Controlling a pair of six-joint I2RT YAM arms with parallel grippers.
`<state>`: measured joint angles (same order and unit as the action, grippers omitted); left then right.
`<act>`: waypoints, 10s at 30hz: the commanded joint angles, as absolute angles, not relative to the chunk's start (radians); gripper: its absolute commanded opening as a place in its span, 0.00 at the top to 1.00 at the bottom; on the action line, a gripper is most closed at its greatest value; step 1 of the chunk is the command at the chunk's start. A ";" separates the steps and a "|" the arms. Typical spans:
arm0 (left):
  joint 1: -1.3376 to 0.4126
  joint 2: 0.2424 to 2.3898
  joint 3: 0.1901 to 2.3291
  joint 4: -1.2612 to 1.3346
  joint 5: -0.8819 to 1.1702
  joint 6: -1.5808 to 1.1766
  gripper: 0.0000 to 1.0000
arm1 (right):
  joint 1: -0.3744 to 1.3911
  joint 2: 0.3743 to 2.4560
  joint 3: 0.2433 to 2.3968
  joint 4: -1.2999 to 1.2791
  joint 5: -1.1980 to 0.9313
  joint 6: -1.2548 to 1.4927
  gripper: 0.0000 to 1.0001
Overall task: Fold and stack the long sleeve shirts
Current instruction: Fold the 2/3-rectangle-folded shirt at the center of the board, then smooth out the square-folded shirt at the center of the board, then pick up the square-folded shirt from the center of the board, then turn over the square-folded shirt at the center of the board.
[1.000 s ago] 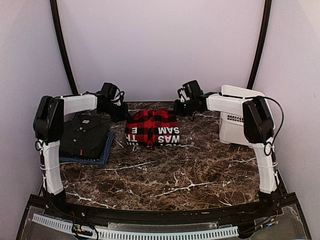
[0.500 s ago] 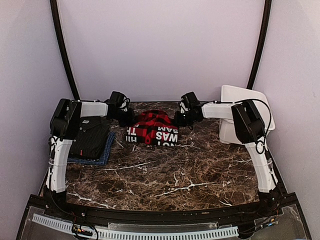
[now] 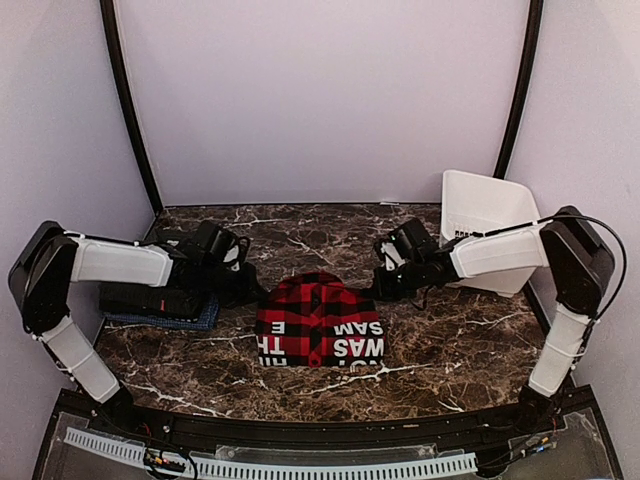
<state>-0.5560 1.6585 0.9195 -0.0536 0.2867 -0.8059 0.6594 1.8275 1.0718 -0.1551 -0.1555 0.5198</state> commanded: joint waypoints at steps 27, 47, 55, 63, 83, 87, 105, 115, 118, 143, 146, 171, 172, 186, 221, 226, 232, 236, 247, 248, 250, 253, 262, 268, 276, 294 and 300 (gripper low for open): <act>-0.434 1.867 1.121 0.022 0.261 -0.679 0.95 | 0.590 1.916 1.188 -0.044 -0.041 0.467 1.00; -0.521 1.562 1.090 -0.217 0.206 -0.642 0.54 | 0.858 1.824 1.340 -0.274 0.009 0.438 0.59; -0.606 1.533 0.995 -0.161 0.263 -0.706 0.59 | 0.881 2.007 1.534 -0.317 0.043 0.434 0.64; -0.628 1.539 0.953 -0.130 0.310 -0.723 0.63 | 0.855 2.180 1.729 -0.402 0.102 0.407 0.65; -0.681 1.697 0.988 -0.071 0.350 -0.683 0.64 | 0.764 2.455 2.017 -0.481 -0.039 0.360 0.62; -0.682 1.778 0.989 -0.059 0.341 -0.691 0.64 | 0.759 2.450 2.078 -0.520 -0.046 0.351 0.60; -0.682 1.666 0.999 -0.082 0.302 -0.760 0.65 | 0.879 1.872 1.495 -0.395 0.015 0.422 0.68; -0.680 1.741 1.064 -0.075 0.244 -0.734 0.66 | 0.915 1.896 1.327 -0.328 0.014 0.496 0.73; -0.667 1.795 1.083 -0.062 0.236 -0.727 0.66 | 0.917 1.912 1.272 -0.318 0.008 0.519 0.73; -0.592 1.674 1.046 -0.192 0.183 -0.710 0.67 | 0.978 1.738 1.001 -0.300 0.030 0.616 0.73; -0.564 1.660 1.017 -0.198 0.204 -0.709 0.66 | 0.987 1.742 0.954 -0.270 0.018 0.637 0.73; -0.571 1.772 0.965 -0.195 0.317 -0.646 0.52 | 0.896 1.621 1.082 -0.317 0.107 0.592 0.63; -0.573 1.779 0.967 -0.199 0.307 -0.642 0.51 | 0.890 1.616 1.080 -0.315 0.115 0.591 0.63; -0.624 1.908 1.068 -0.277 0.257 -0.683 0.61 | 0.835 1.543 1.029 -0.253 0.148 0.603 0.62; -0.606 1.565 1.158 -0.521 0.187 -0.524 1.00 | 0.836 1.696 1.053 -0.151 0.028 0.618 0.68; -0.588 1.521 1.190 -0.569 0.196 -0.491 1.00 | 0.843 1.777 1.089 -0.133 0.013 0.621 0.71; -0.577 1.495 1.217 -0.609 0.213 -0.457 1.00 | 0.852 1.871 1.146 -0.117 0.005 0.621 0.76; -0.572 1.487 1.237 -0.625 0.219 -0.439 1.00 | 0.870 1.950 1.233 -0.159 0.037 0.605 0.79; -0.563 1.466 1.283 -0.635 0.239 -0.433 1.00 | 0.936 2.131 1.389 -0.246 0.099 0.564 0.84; -0.563 1.465 1.287 -0.635 0.244 -0.433 1.00 | 0.946 2.144 1.400 -0.246 0.090 0.564 0.84; -0.563 1.464 1.302 -0.630 0.253 -0.431 1.00 | 0.964 2.174 1.431 -0.244 0.068 0.567 0.85; -0.563 1.475 1.331 -0.613 0.284 -0.426 1.00 | 0.984 2.220 1.482 -0.218 0.012 0.583 0.85; -0.575 1.594 1.434 -0.511 0.431 -0.467 1.00 | 1.035 2.328 1.569 0.067 -0.178 0.743 0.85; -0.610 1.676 1.418 -0.417 0.511 -0.514 1.00 | 1.036 2.373 1.576 0.281 -0.277 0.850 0.85; -0.632 1.662 1.319 -0.355 0.549 -0.543 1.00 | 1.023 2.313 1.445 0.387 -0.207 0.863 0.84; -0.634 1.651 1.276 -0.333 0.553 -0.547 1.00 | 0.927 2.138 1.198 0.455 -0.158 0.830 0.80; -0.637 1.673 1.293 -0.324 0.568 -0.550 1.00 | 0.894 2.060 1.171 0.366 -0.126 0.781 0.76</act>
